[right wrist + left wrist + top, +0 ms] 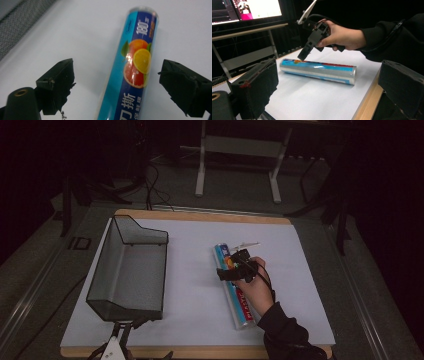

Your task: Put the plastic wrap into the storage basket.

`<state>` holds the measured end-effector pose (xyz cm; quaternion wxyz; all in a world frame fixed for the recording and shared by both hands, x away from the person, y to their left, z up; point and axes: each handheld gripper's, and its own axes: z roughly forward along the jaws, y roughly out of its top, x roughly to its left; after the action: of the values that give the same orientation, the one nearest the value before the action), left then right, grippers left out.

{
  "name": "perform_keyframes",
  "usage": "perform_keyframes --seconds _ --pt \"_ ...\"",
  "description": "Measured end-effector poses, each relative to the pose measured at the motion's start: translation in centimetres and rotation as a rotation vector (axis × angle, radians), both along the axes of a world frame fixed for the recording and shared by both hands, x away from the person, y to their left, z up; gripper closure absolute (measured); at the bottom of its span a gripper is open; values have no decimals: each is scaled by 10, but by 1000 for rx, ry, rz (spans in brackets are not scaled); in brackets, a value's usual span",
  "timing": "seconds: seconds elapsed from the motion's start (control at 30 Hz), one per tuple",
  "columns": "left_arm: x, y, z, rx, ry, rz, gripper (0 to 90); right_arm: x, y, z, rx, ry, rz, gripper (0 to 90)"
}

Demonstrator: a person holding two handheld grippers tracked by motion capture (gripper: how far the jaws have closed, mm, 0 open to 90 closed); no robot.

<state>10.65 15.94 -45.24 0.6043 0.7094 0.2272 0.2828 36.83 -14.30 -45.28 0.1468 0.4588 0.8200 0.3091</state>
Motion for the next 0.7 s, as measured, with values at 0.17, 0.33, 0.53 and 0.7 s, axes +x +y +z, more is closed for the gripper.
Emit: perform_keyframes --seconds 0.17,0.33,0.53,0.7 --pt "0 0 0 0 0 0 39 9 3 -10 -29 62 -32 127" --pt "0 0 0 1 -3 -2 39 17 7 -19 -58 116 -84 138" --pt "0 0 0 -1 -2 -4 39 19 10 -23 -77 154 -109 138" --pt "-1 0 0 0 -6 -7 39 24 11 -32 -112 250 -132 138"
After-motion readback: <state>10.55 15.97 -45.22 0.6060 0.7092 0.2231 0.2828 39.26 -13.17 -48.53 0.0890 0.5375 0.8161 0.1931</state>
